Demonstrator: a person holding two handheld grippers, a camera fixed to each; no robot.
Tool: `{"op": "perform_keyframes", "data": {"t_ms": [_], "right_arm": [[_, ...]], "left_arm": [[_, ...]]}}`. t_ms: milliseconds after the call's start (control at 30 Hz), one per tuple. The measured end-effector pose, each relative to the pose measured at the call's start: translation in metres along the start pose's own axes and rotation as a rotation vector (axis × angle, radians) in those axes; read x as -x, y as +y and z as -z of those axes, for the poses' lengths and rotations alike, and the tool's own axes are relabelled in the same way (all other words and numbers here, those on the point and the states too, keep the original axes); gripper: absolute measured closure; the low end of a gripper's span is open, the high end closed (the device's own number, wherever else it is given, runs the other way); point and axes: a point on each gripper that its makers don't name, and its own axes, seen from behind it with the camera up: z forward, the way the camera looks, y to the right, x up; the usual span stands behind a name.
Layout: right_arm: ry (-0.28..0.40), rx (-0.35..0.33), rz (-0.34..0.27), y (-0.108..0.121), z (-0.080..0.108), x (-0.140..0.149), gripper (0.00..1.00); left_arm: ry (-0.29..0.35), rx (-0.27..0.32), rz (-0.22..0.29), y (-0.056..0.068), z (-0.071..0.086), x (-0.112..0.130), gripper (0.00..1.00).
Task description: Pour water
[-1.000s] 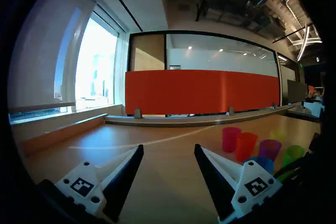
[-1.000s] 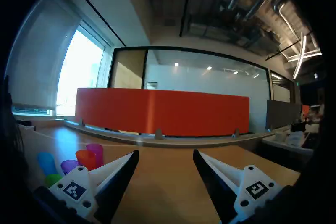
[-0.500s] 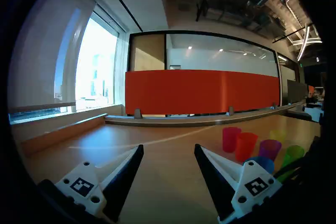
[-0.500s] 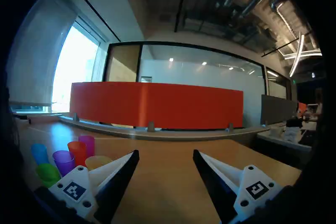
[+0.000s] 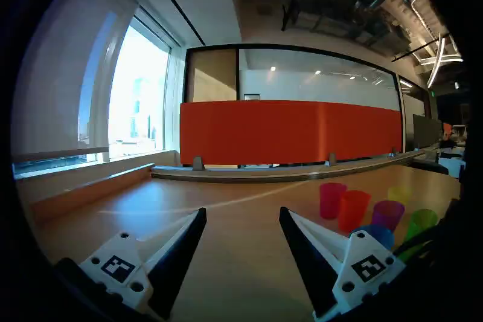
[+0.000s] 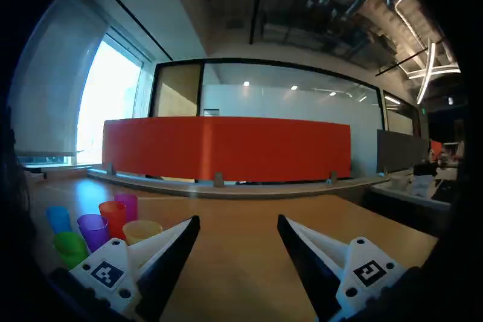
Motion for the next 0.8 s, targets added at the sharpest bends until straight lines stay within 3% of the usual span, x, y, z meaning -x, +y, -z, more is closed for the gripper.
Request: {"op": "perform_keyframes", "data": {"t_ms": [300, 800], "right_arm": [[-0.017, 0.012, -0.030, 0.009, -0.001, 0.008, 0.00], [-0.044, 0.012, -0.025, 0.009, -0.002, 0.013, 0.00]], "left_arm": [[0.000, 0.000, 0.000, 0.000, 0.000, 0.000, 0.11], [0.000, 0.000, 0.000, 0.000, -0.001, 0.000, 0.11]]}}
